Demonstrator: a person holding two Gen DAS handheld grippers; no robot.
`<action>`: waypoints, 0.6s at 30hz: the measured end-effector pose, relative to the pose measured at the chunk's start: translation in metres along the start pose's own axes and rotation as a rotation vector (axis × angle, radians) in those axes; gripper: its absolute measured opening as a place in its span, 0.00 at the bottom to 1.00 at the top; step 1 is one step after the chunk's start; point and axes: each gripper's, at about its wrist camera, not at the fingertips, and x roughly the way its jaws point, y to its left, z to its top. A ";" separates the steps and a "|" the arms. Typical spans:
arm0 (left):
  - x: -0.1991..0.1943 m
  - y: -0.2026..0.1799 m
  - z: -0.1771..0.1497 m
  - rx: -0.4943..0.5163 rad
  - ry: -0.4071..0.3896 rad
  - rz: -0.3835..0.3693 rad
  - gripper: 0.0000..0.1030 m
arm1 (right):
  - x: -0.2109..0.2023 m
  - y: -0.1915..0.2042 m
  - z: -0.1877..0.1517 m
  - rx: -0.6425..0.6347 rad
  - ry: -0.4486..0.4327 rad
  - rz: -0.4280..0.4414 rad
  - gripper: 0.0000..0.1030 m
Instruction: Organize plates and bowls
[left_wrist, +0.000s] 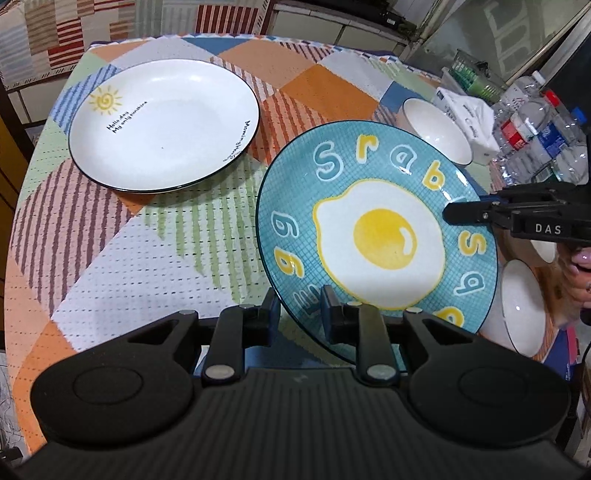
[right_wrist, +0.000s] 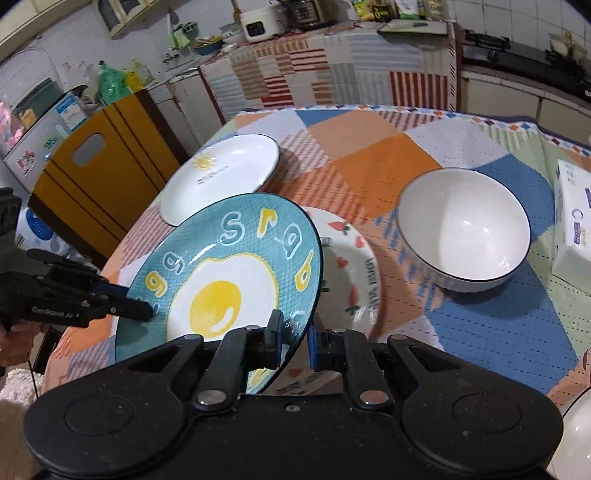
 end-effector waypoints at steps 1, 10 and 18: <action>0.004 0.000 0.002 0.002 0.007 0.005 0.21 | 0.003 -0.002 0.002 -0.004 0.005 -0.002 0.17; 0.025 0.001 0.018 -0.008 0.055 0.029 0.21 | 0.020 -0.019 0.008 0.006 0.055 -0.010 0.18; 0.035 -0.006 0.023 0.001 0.071 0.054 0.22 | 0.031 -0.005 0.012 -0.054 0.109 -0.129 0.27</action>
